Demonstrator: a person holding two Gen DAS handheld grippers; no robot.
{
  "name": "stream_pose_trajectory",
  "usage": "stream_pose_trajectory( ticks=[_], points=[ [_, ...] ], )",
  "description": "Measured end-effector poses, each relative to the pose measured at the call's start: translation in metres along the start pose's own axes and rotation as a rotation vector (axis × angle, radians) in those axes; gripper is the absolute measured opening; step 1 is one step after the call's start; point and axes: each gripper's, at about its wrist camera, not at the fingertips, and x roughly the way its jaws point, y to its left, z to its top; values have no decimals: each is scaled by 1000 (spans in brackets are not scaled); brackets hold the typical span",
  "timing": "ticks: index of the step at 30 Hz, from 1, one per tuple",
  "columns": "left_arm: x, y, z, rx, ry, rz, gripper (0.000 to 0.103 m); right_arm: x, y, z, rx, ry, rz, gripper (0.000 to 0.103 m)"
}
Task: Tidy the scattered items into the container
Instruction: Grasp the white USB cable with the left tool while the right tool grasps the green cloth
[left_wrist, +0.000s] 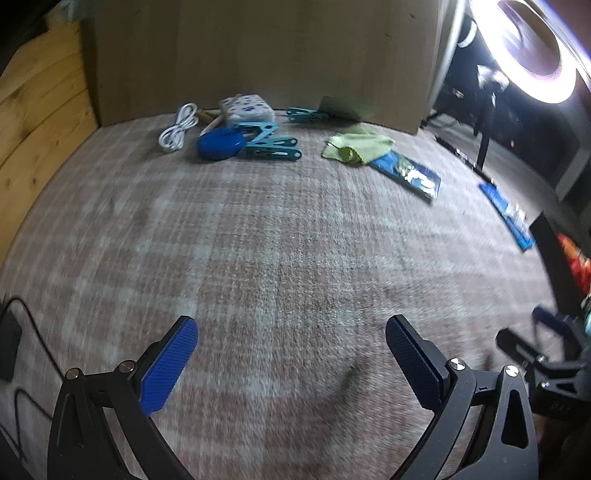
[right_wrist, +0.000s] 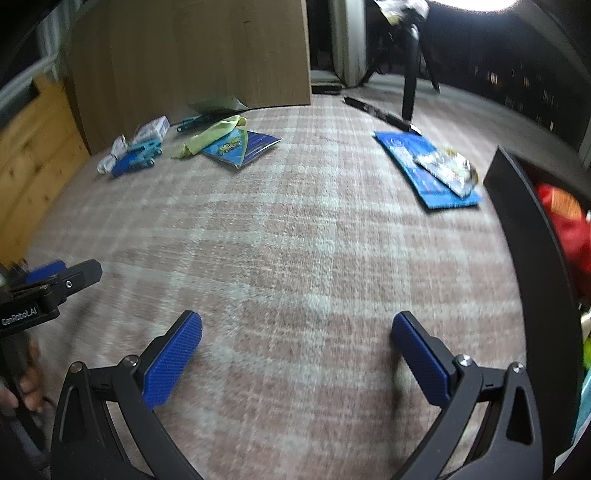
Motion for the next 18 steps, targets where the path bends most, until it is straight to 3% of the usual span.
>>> stream_pose_trajectory(
  ticks=[4, 10, 18],
  points=[
    [-27, -1, 10, 31, -41, 25, 102, -10, -11, 5, 54, 20, 10, 103],
    [-67, 11, 39, 43, -116, 57, 102, -45, -22, 29, 30, -67, -8, 103],
    [-103, 37, 84, 29, -182, 80, 102, -96, -24, 86, -13, -204, -31, 103]
  ],
)
